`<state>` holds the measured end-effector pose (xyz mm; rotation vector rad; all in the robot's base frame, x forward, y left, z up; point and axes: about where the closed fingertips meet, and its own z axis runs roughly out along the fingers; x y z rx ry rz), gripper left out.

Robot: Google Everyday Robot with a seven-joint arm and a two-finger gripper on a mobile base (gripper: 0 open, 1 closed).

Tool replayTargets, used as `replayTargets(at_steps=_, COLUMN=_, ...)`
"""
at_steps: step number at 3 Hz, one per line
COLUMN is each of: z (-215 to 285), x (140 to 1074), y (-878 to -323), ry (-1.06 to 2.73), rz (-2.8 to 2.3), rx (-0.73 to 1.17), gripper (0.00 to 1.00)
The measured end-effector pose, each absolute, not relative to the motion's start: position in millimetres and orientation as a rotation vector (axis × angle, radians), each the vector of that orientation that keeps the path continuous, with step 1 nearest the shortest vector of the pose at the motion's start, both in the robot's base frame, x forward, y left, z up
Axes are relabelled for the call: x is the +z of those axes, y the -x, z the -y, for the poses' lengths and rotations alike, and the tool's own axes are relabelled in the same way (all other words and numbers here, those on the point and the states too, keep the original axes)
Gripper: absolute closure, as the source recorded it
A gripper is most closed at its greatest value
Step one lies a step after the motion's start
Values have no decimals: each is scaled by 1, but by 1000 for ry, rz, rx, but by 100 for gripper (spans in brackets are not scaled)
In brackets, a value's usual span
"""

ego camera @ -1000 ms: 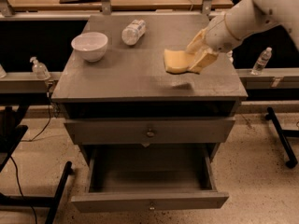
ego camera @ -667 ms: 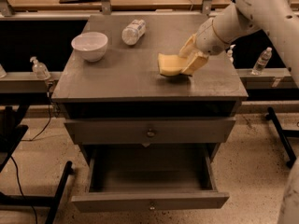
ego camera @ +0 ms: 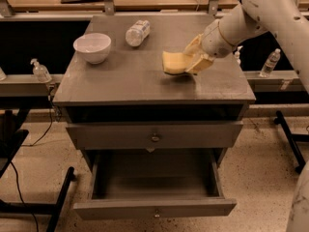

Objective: Pick sponge from middle drawer and place on counter

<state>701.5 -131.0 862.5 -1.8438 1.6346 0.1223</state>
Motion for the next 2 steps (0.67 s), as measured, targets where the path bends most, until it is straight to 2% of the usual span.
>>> replayTargets(at_steps=1, z=128, x=858, y=-702, ry=1849, rz=-1634, rx=131, gripper=0)
replayTargets(at_steps=2, z=128, x=858, y=-702, ry=1849, rz=-1634, rx=131, gripper=0)
